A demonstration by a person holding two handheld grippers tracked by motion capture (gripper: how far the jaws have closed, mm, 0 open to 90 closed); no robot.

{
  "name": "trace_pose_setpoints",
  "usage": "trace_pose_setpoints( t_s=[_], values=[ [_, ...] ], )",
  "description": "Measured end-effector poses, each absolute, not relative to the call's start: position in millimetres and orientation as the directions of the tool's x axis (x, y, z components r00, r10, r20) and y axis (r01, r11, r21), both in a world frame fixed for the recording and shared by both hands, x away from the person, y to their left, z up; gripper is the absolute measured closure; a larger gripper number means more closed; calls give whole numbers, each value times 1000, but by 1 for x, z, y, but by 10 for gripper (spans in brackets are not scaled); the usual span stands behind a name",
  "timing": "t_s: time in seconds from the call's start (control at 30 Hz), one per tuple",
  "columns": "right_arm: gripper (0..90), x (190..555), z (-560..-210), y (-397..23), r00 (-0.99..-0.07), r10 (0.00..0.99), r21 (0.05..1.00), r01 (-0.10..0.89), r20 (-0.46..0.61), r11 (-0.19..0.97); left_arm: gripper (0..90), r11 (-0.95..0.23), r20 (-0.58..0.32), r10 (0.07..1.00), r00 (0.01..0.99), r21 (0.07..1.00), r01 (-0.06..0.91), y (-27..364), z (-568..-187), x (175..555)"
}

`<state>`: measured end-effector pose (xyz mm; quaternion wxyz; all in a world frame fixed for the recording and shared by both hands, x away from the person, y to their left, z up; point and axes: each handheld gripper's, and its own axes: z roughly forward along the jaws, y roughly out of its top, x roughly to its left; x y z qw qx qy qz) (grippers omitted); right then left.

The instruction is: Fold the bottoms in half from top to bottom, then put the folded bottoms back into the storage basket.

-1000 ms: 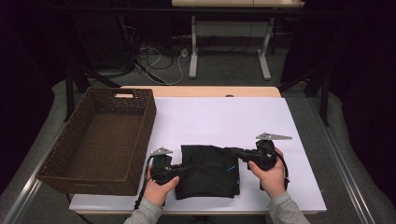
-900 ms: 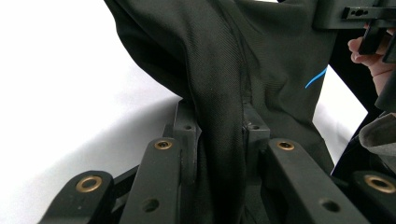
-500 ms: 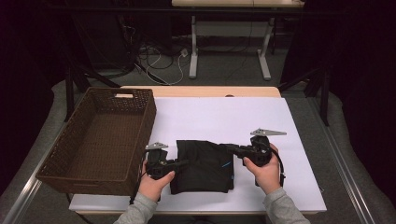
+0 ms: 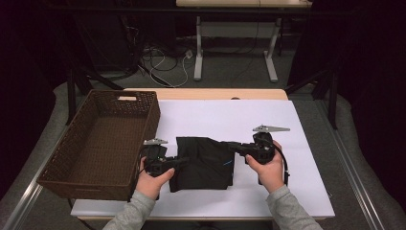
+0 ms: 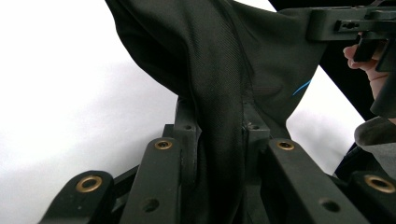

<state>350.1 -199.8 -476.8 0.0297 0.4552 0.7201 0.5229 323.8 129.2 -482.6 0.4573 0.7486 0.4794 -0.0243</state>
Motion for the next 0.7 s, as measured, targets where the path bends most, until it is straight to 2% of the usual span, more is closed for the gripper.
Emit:
trace_pose_setpoints(
  t_s=[0.7],
  values=[
    [812, 364, -439, -179, -628, 671, 803, 591, 395, 81, 737, -113, -459, 709, 535, 676, 729, 153, -439, 331]
  ],
)
